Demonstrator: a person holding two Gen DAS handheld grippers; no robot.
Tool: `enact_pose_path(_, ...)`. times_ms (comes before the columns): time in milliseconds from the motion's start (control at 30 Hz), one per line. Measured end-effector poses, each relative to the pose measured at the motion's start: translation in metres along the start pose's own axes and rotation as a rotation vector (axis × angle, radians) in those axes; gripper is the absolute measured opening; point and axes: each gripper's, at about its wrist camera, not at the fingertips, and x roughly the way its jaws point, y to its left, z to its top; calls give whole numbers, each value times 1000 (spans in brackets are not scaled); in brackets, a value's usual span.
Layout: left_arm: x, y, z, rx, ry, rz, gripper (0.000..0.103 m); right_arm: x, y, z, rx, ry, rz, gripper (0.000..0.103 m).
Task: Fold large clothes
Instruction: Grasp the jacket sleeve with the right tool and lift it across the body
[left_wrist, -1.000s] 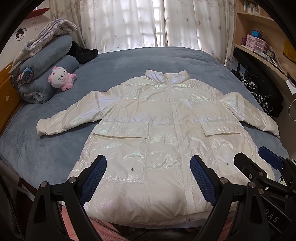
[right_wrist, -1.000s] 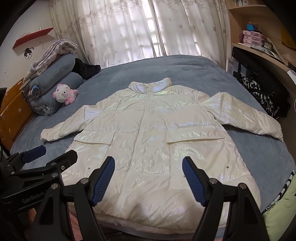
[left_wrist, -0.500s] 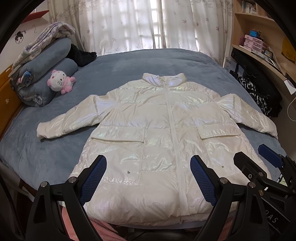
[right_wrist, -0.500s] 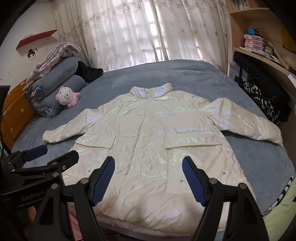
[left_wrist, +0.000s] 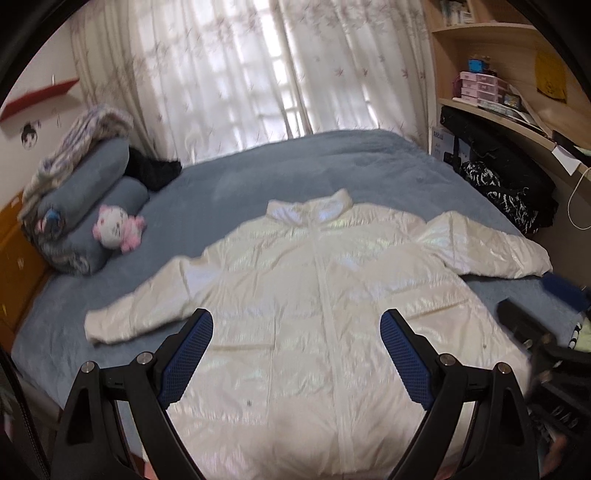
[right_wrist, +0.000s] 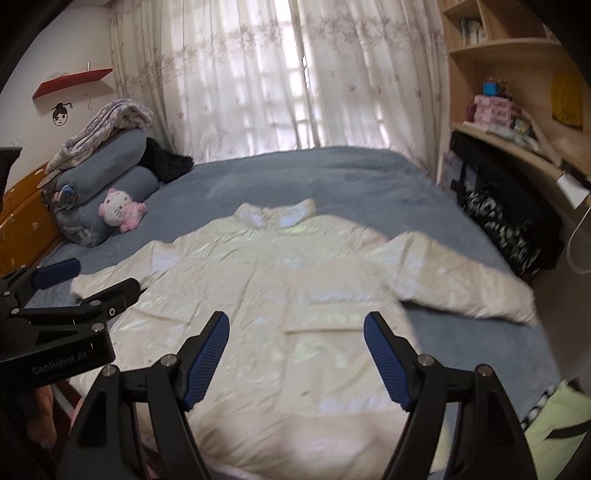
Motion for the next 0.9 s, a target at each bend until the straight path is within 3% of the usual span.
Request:
enact_pose_path(233, 1, -30, 47, 42, -79, -61, 91, -20, -43, 46, -31, -106, -156, 76)
enact_pose_path(367, -3, -52, 77, 60, -214, -76, 91, -21, -71, 74, -48, -139, -282, 76)
enact_pose_path(467, 0, -72, 93, 89, -250, -73, 92, -17, -97, 88, -46, -147, -351, 76)
enact_pose_path(600, 29, -107, 115, 147, -190, -153, 92, 1, -142, 101, 9, -111, -381, 76)
enact_pose_path(767, 83, -139, 130, 104, -88, -223, 92, 44, -211, 92, 178, -9, -353, 76)
enact_pose_path(900, 135, -165, 123, 86, -22, -211, 92, 88, -273, 65, 327, 123, -363, 76)
